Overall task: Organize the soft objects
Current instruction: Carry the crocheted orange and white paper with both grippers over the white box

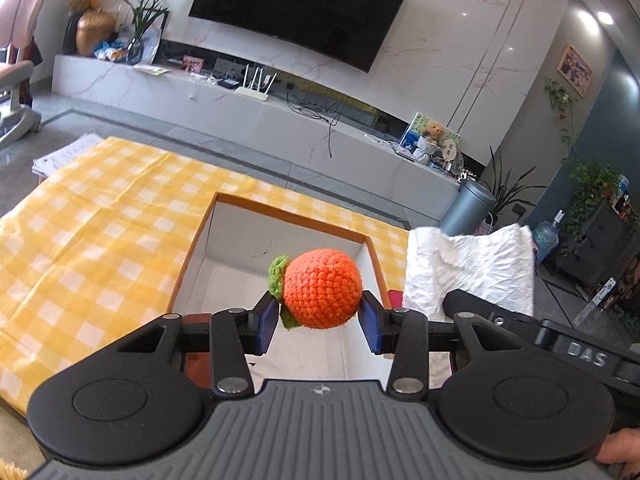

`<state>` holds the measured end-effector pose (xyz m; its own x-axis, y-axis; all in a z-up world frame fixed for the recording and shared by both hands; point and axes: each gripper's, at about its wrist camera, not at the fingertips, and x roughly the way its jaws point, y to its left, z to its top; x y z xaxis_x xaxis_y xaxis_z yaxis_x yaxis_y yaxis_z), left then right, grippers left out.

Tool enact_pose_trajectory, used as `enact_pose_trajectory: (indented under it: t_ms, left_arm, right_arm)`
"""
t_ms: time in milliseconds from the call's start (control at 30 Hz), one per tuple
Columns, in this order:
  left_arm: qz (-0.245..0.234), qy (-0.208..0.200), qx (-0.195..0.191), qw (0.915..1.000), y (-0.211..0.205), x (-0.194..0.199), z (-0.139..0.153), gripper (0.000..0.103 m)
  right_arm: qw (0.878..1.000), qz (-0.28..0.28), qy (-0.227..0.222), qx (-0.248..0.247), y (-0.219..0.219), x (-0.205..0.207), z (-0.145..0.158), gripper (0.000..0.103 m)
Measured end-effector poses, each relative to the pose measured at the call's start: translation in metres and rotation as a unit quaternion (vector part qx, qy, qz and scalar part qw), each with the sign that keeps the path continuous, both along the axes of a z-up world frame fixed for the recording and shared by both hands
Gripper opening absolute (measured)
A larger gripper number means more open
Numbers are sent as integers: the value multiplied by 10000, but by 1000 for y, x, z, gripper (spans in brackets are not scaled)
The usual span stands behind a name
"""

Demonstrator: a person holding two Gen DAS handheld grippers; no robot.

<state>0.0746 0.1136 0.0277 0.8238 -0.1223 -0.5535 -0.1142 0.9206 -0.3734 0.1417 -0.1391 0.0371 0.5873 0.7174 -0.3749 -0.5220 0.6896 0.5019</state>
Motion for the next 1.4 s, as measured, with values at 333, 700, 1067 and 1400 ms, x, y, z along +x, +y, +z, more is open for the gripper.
enact_pose_trajectory:
  t_ms: [333,700,1067,1400]
  left_arm:
    - [433,2,-32,9991,25,-14,-3,49]
    - [543,-3,-119,9985,38,-17,1,49]
    - [623,49,-332,9975,45,-15,-3,49]
    - [539,101,-359,9978,45,-12,-6,49]
  right_arm:
    - [9973,637,-54,354,24,-30,47,8]
    - [9868,1051,657,-1046,69,2,23,8]
    - [9784,1411,433,-1447,82,0,39,8]
    - [9680,1506,278,-1986,78,1,43,8]
